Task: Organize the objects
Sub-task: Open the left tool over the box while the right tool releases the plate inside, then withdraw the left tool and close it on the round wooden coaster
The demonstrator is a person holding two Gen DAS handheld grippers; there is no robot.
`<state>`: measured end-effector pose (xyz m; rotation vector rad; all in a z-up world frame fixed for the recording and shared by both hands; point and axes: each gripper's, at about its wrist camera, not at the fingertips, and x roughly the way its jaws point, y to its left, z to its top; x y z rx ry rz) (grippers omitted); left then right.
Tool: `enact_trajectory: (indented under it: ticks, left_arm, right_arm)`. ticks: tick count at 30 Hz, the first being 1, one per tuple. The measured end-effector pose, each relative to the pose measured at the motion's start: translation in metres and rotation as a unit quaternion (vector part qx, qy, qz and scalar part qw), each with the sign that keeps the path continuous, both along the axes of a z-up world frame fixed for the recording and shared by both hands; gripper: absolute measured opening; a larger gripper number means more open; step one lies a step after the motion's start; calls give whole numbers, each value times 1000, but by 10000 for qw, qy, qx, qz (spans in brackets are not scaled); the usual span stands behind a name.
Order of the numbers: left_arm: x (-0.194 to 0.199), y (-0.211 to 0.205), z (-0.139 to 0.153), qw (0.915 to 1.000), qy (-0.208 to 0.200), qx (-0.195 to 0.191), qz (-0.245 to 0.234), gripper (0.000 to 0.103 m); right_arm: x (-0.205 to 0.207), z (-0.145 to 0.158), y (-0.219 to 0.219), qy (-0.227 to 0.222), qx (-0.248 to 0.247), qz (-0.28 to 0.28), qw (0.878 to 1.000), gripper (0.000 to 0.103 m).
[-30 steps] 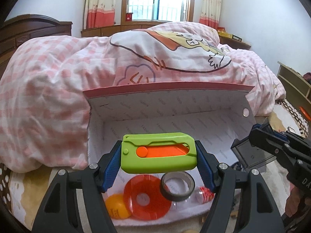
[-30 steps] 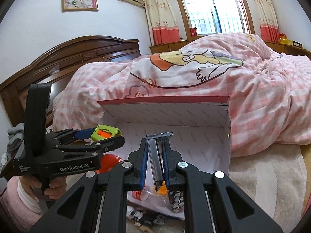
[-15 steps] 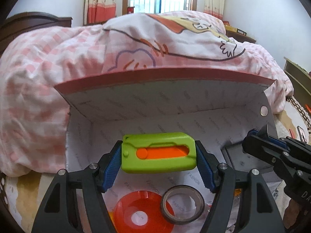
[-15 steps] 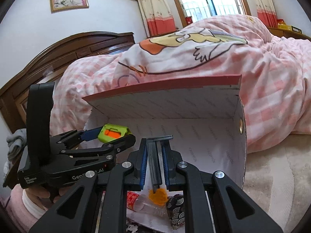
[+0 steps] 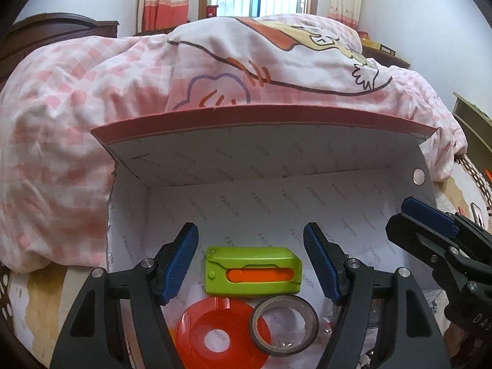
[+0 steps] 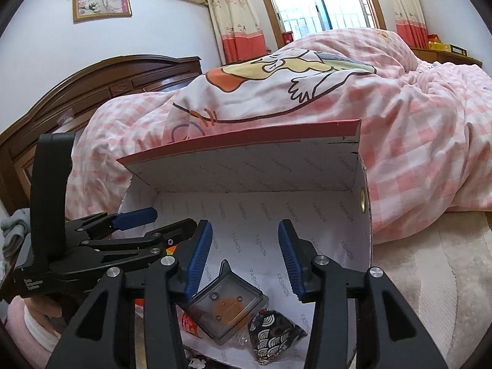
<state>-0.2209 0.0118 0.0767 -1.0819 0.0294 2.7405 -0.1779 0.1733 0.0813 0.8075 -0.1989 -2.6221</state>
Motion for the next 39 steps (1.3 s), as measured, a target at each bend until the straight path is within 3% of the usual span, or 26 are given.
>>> enact_trajectory:
  ticks: [24, 39]
  left_arm:
    - [9, 1, -4, 10000, -26, -58, -70, 72]
    - [51, -5, 7, 9999, 33, -57, -144, 71]
  right_arm:
    - [7, -9, -8, -62, 66, 174, 9998, 46]
    - [40, 2, -13, 78, 105, 357, 9993, 48]
